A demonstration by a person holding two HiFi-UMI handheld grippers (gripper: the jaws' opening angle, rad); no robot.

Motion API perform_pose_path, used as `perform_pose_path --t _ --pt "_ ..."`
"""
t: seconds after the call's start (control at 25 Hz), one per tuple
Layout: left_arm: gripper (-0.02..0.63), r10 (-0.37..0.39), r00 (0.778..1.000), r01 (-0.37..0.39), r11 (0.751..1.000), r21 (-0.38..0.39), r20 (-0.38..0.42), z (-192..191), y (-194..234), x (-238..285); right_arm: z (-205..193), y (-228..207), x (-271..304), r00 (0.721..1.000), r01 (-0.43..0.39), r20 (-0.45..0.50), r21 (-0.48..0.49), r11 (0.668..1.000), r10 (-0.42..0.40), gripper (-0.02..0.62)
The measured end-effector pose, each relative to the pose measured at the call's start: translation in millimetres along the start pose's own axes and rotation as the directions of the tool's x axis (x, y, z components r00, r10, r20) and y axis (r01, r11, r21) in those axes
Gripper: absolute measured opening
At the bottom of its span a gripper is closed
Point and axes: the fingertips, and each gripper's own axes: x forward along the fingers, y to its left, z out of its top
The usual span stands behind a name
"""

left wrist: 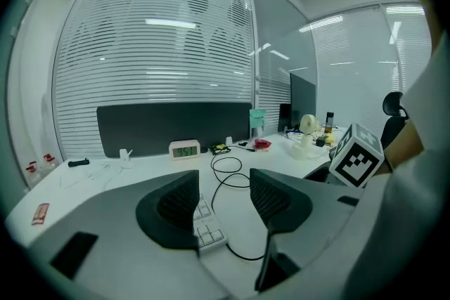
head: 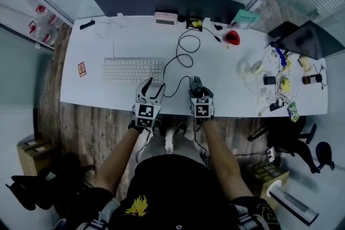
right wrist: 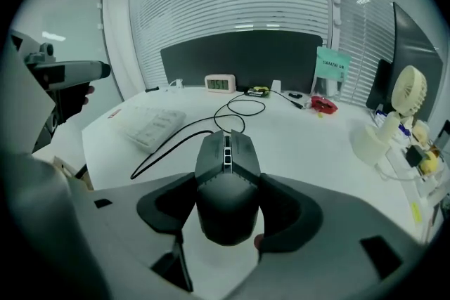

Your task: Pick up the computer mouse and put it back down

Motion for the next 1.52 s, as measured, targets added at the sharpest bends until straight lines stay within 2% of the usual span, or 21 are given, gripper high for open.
perform_pose_path --t 0.2,0.28,0.32,0.64,0.8,0.92,1.04,1.12,1.24,1.32,1.52 --pt "0.235 -0.008 1.0 0.007 1.0 -0.027 -0.025 -13 -3 9 -13 2 14 1.0 0.007 -0.026 0.013 1.0 -0.007 0.295" --pt "0.235 -0.01 0.999 0.008 0.999 -0.032 -0.034 -17 -3 8 -13 3 16 1.0 0.015 -0.002 0.007 1.0 -0.015 0.342" --pt "0.235 -0.01 0.999 0.008 0.999 -0.034 -0.034 -17 -3 7 -9 3 14 1.0 0.015 0.015 -0.003 1.0 -0.015 0.346" --pt "0.235 -0.001 1.0 0.001 0.999 -0.035 -0.02 -7 0 4 13 1 -5 0.998 0.013 0.054 -0.015 1.0 -0.012 0.318" --pt "0.235 0.063 0.996 -0.059 0.996 -0.07 0.059 30 13 -12 44 -5 -28 0.989 0.029 0.141 0.028 0.999 -0.033 0.292" --pt "0.234 0.092 0.991 -0.083 0.993 -0.087 0.1 57 15 -26 80 -7 -63 0.968 0.028 0.249 0.054 0.998 -0.04 0.27" --pt "0.229 0.053 0.99 -0.053 0.999 0.001 0.129 85 14 -34 136 -3 -110 0.92 0.022 0.39 0.03 0.999 -0.032 0.24" --pt "0.229 0.03 0.987 -0.04 0.998 0.058 0.161 108 15 -41 181 -1 -152 0.863 0.027 0.504 0.006 1.0 -0.027 0.227" --pt "0.226 0.04 0.974 -0.058 0.996 0.074 0.222 148 23 -58 237 6 -214 0.769 -0.013 0.639 -0.012 1.0 0.018 0.214" --pt "0.215 0.037 0.966 -0.062 0.994 0.089 0.256 176 24 -66 264 15 -245 0.716 -0.081 0.693 -0.036 0.996 0.083 0.195" --pt "0.209 0.008 0.922 -0.068 0.988 0.141 0.388 247 17 -87 307 26 -308 0.609 -0.122 0.775 -0.12 0.985 0.17 0.145"
